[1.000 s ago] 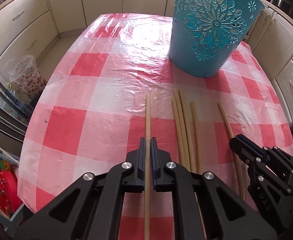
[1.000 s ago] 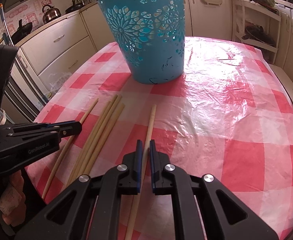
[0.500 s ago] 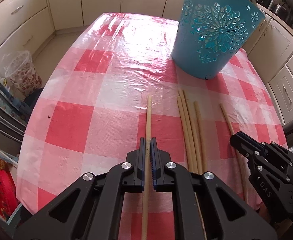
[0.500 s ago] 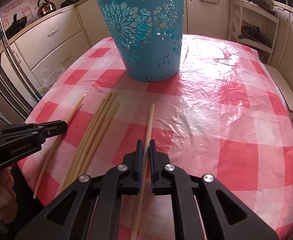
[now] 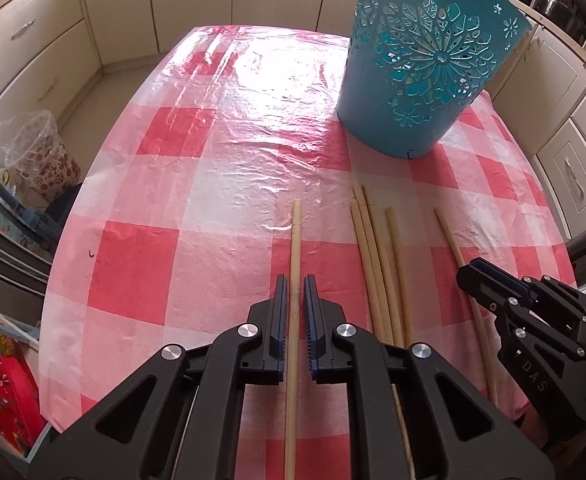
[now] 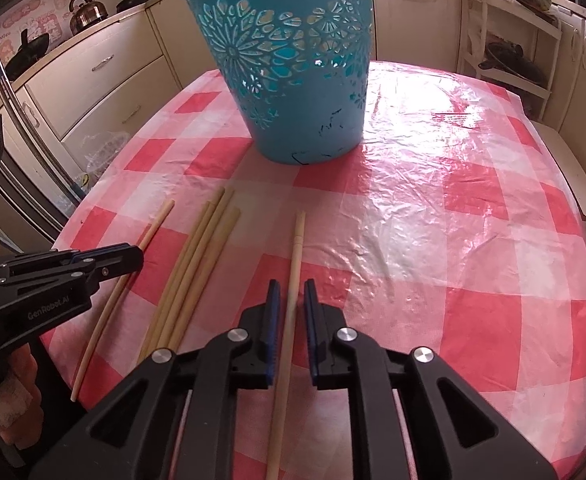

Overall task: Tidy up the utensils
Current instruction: 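Hold the chopsticks in both tools and lift them off the table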

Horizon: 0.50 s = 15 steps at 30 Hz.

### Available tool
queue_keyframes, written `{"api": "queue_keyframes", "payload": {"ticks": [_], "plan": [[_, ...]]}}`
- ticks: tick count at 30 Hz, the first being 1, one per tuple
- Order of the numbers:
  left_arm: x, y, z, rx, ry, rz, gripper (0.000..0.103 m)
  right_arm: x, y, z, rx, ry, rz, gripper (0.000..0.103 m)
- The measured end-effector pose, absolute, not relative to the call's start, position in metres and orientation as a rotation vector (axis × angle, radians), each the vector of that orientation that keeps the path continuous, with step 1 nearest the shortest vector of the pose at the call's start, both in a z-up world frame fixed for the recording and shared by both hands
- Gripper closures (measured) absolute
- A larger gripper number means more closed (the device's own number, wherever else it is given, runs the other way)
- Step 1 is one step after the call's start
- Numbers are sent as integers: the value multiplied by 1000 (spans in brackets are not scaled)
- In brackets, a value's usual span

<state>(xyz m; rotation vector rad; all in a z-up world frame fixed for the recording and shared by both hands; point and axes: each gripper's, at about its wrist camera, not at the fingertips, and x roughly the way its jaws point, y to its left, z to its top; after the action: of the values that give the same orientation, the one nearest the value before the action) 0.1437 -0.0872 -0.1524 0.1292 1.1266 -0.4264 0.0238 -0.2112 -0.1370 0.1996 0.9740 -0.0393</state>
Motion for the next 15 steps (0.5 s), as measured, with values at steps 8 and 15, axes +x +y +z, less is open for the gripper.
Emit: {"api": "queue_keyframes", "payload": {"ticks": [8,15], "plan": [[141,-82,-153,105,1115,-425,98,21,-212,-138,211,957,-48,96],[138,-81,-152,119,1105,-420,98,24,-208,-137,174,967,-33,97]]}}
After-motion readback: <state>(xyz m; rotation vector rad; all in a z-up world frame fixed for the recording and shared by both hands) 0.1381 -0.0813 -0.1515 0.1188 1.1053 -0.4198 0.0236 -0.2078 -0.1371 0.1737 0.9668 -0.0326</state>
